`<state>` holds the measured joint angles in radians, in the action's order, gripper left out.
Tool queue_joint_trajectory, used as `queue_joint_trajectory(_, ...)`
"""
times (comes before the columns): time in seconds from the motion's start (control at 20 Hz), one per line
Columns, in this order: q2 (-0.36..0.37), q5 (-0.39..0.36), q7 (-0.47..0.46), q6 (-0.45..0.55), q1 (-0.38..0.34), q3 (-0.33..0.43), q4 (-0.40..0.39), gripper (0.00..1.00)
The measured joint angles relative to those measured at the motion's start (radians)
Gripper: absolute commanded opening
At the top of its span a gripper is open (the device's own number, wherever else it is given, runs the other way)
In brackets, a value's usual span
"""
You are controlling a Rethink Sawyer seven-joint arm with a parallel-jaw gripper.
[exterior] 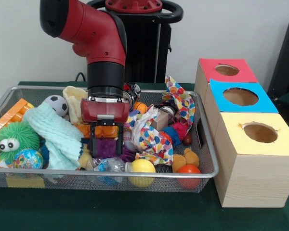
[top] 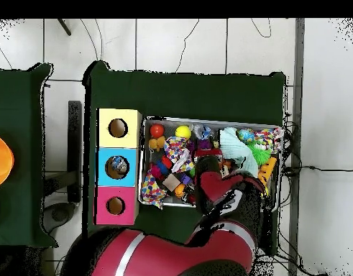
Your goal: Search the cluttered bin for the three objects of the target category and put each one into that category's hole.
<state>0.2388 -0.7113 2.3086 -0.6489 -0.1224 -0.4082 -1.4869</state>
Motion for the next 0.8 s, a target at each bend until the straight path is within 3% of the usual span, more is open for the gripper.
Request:
queue_joint_trajectory(0.35,-0.008,0.029,0.000,0.000,0.028,-0.018,0.000,1.00)
queue_joint_trajectory(0.8,-0.021,0.003,0.000,0.019,0.047,-0.019,0.015,1.00)
